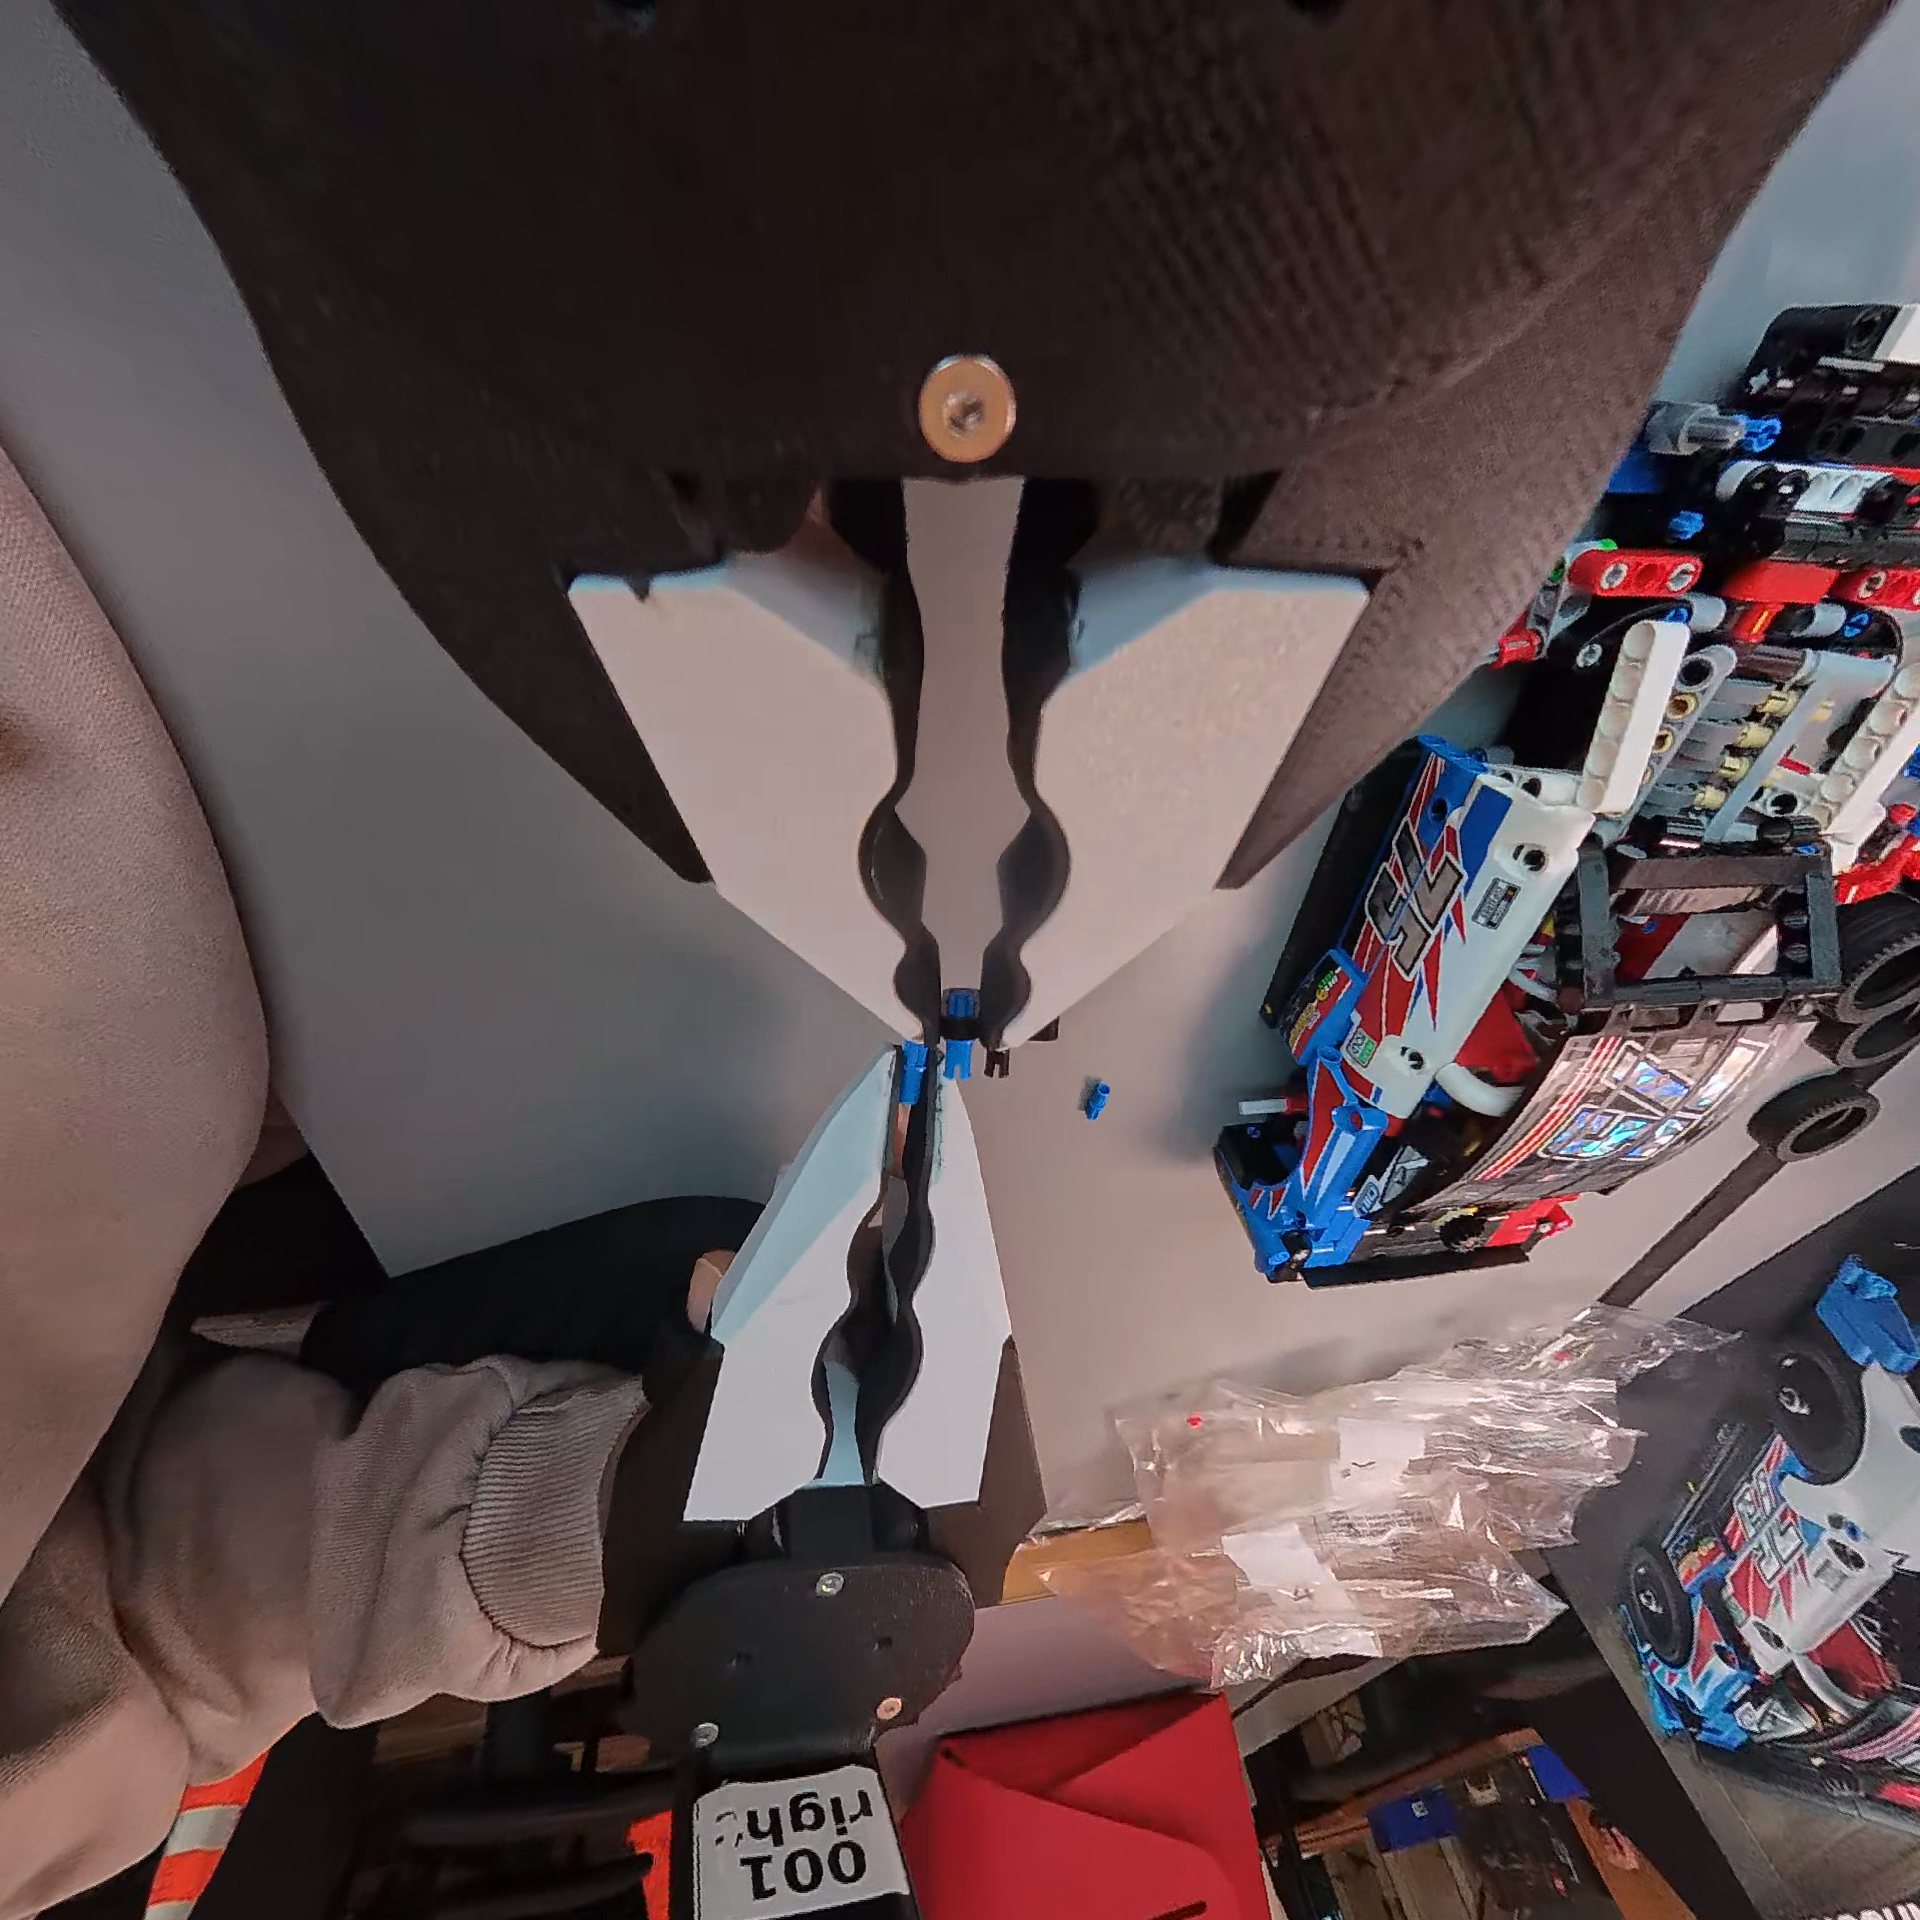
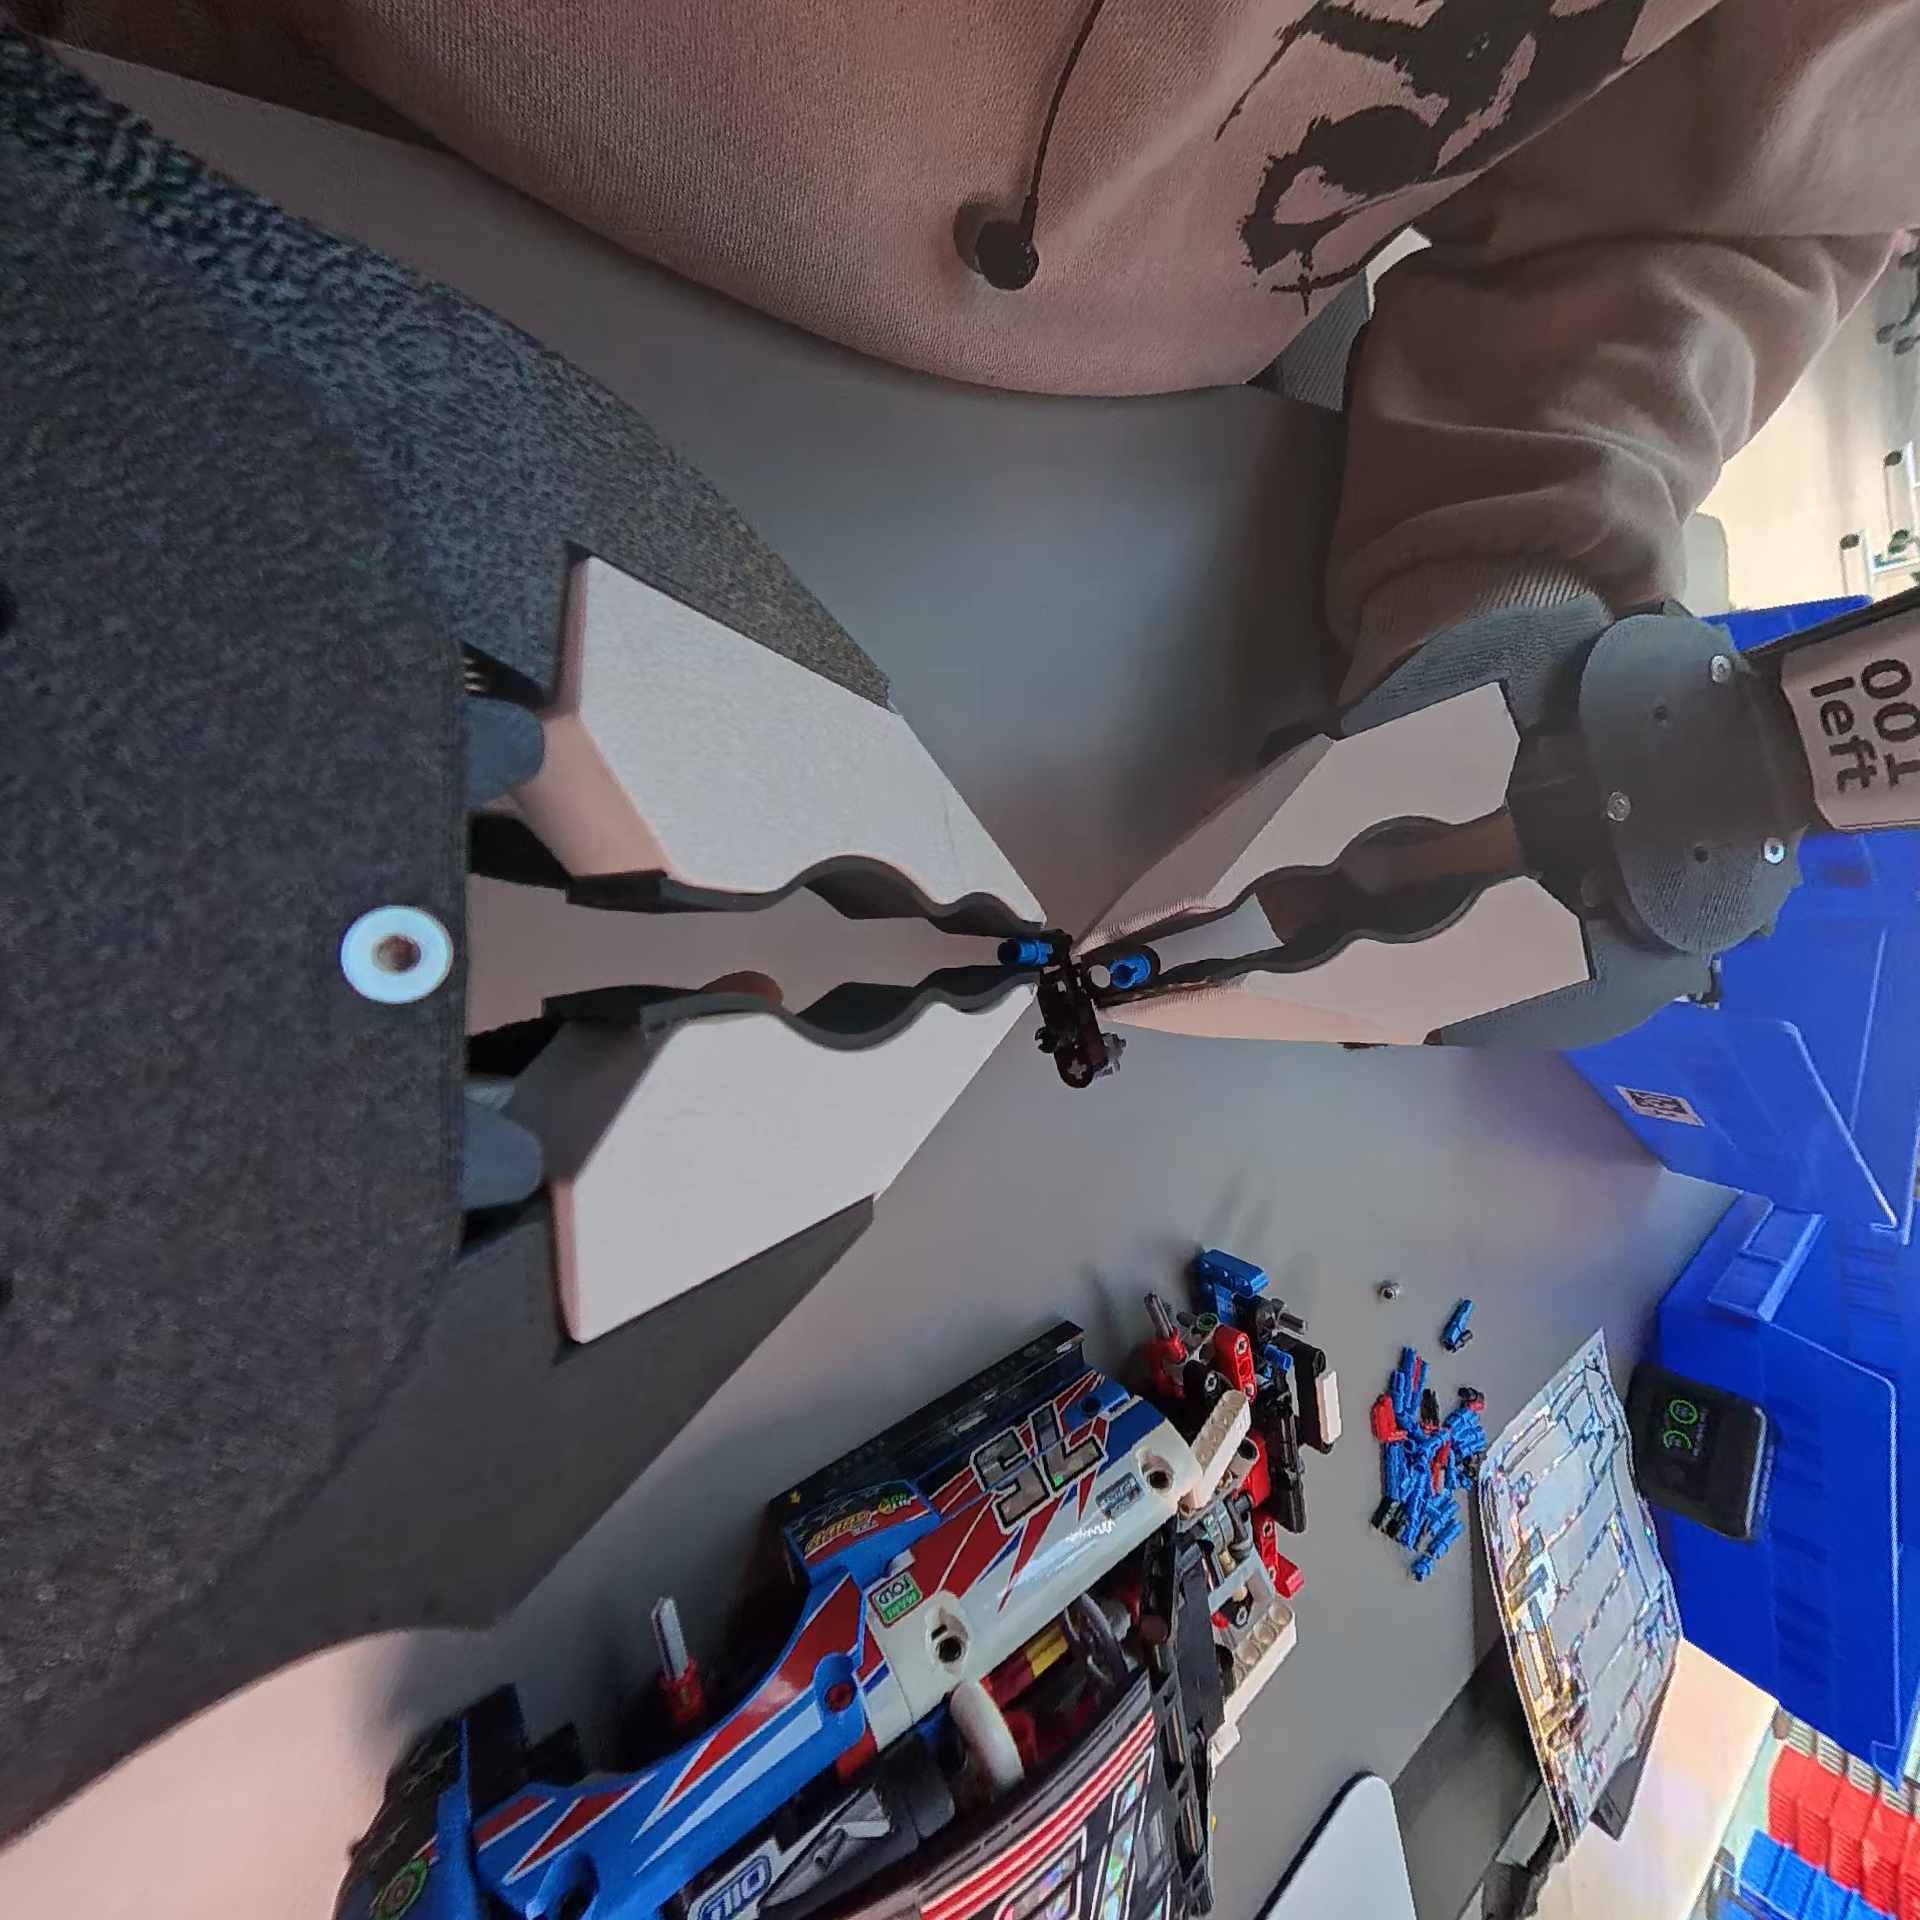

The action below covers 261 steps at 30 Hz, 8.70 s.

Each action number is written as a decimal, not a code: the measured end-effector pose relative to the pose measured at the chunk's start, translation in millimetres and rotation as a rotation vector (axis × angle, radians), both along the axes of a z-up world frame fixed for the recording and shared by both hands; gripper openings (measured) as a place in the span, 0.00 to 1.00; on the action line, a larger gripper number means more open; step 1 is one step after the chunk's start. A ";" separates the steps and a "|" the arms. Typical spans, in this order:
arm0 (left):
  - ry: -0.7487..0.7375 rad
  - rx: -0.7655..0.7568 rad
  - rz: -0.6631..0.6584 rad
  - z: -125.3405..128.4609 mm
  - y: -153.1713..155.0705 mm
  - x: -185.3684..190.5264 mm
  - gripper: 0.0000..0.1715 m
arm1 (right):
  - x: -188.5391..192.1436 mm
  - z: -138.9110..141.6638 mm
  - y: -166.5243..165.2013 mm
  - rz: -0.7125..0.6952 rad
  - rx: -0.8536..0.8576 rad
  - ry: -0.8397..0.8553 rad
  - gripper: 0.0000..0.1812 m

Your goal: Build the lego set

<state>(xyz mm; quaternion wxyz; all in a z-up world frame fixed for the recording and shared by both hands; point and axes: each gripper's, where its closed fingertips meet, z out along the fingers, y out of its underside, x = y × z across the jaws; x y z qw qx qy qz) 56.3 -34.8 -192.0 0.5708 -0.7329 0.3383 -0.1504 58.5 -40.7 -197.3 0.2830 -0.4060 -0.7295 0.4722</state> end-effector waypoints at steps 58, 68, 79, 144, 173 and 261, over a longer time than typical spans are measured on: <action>0.099 -0.391 0.018 -51.4 -12.5 -11.2 0.15 | -11.5 -18.4 41.7 -0.235 0.076 -0.076 0.01; 0.272 -0.524 0.001 -67.8 -12.3 -35.9 0.16 | -9.1 -18.0 38.3 -0.205 0.060 -0.087 0.01; 0.307 -0.510 -0.010 -69.2 -4.4 -23.8 0.04 | -1.5 -11.4 28.3 -0.141 0.006 -0.077 0.01; -0.281 -0.162 0.348 6.8 36.6 -46.8 0.03 | -21.9 27.7 30.7 -0.270 -0.086 0.164 0.12; -0.411 -0.221 0.421 10.8 31.9 -47.2 0.03 | -41.1 26.0 30.0 -0.352 0.352 0.248 0.08; -0.064 0.086 -0.044 12.2 5.2 -33.6 0.04 | -35.2 3.0 0.7 0.138 -0.351 -0.119 0.12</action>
